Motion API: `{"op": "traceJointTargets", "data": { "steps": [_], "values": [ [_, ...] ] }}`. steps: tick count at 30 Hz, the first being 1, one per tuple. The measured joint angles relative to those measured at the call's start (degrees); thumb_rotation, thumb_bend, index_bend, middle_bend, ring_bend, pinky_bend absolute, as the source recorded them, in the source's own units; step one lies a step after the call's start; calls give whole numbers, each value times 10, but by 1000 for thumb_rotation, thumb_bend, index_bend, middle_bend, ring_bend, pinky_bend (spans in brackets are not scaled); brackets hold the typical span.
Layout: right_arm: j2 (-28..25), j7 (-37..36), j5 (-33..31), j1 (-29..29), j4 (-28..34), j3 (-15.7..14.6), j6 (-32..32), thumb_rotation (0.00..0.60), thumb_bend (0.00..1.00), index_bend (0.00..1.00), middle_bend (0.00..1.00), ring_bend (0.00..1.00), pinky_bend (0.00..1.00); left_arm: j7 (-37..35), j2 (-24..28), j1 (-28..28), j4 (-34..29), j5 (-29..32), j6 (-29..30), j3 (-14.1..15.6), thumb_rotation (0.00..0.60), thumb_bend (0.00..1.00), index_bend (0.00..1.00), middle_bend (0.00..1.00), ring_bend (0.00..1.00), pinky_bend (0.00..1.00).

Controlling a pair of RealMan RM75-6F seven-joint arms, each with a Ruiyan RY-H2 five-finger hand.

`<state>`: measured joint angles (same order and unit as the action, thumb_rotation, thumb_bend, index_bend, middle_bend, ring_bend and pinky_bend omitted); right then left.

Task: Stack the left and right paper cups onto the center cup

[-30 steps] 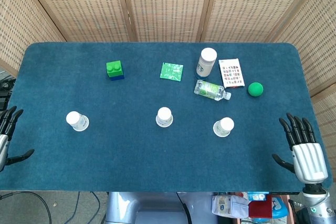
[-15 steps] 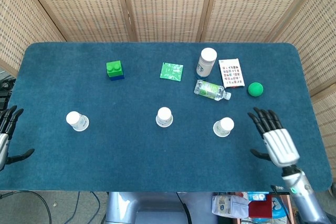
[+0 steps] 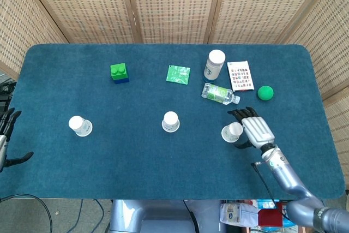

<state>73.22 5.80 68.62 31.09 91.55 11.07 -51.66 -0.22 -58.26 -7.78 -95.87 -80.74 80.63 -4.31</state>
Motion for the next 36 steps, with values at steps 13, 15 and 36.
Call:
{"op": "traceJointTargets", "data": {
  "steps": [13,15,36],
  "values": [
    [59,26,-48,34,-77,-1,22,600,285,432,499,388,249,10,-4,-10,2,8,-20,1,600,133,0,0,0,0],
    [64,26,-50,37,-84,-1,23,600,314,449,510,396,257,14,-5,-10,2,13,-20,0,600,133,0,0,0,0],
    [43,-21,19,41,-45,1,-14,600,428,503,558,445,410,21,-6,-12,-3,22,-26,-1,600,133,0,0,0,0]
  ]
}}
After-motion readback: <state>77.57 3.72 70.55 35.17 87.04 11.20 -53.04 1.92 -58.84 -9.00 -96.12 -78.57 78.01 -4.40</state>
